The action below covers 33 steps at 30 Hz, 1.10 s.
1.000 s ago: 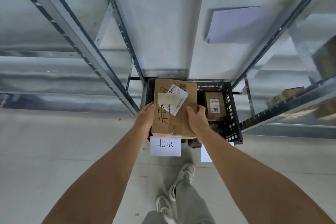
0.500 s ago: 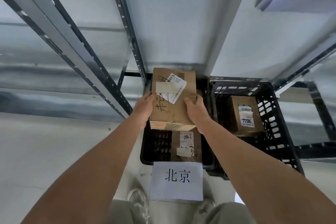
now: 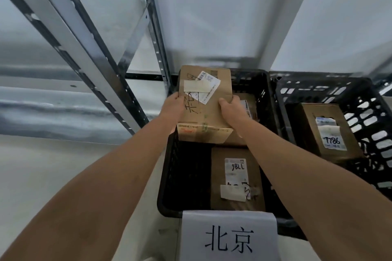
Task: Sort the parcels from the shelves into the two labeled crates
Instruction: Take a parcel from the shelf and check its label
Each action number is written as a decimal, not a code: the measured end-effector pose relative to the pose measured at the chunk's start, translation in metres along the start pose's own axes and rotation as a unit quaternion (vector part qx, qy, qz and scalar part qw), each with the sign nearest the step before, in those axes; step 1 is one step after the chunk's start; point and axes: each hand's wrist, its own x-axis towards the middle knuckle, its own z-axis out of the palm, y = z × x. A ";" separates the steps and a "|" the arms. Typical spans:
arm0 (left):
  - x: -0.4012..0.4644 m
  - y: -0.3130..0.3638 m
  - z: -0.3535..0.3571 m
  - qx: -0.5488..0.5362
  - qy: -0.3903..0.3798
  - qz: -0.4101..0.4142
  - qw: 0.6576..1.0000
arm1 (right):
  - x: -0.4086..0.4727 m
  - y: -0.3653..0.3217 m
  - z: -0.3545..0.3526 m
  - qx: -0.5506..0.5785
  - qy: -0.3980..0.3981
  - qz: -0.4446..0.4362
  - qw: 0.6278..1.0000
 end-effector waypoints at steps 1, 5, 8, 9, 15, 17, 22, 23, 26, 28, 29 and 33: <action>0.003 -0.002 0.002 0.002 0.002 0.007 1.000 | 0.003 0.001 0.001 -0.004 0.000 0.000 1.000; 0.010 -0.009 0.009 0.054 0.004 0.035 0.998 | 0.013 0.009 0.005 0.009 0.008 0.006 1.000; 0.013 -0.011 0.012 0.084 0.016 0.042 0.995 | 0.017 0.013 0.006 0.019 0.011 0.007 1.000; 0.013 -0.009 0.013 0.077 0.018 0.042 0.996 | 0.017 0.011 0.004 0.019 0.008 0.004 1.000; 0.004 0.027 0.017 -0.007 -0.029 0.078 0.997 | 0.018 -0.010 -0.039 -0.004 0.034 -0.041 0.999; -0.001 0.036 0.026 -0.033 -0.059 0.081 0.994 | 0.017 -0.011 -0.059 -0.003 0.048 -0.043 0.998; -0.011 0.029 0.056 -0.065 -0.121 0.038 0.990 | 0.012 0.007 -0.095 0.002 0.072 -0.026 0.997; -0.013 0.025 0.060 -0.063 -0.128 0.033 0.989 | 0.011 0.013 -0.097 0.000 0.074 -0.021 0.997; -0.018 0.014 0.068 -0.062 -0.139 0.016 0.988 | 0.004 0.030 -0.099 -0.015 0.067 0.000 0.998; -0.021 0.013 0.069 -0.059 -0.142 0.013 0.988 | -0.002 0.035 -0.103 -0.024 0.062 0.004 0.998; -0.022 0.013 0.069 -0.056 -0.144 0.014 0.988 | -0.004 0.036 -0.106 -0.027 0.064 0.005 0.998; -0.025 0.015 0.065 -0.021 -0.150 0.024 0.988 | -0.006 0.035 -0.116 -0.026 0.068 0.011 0.997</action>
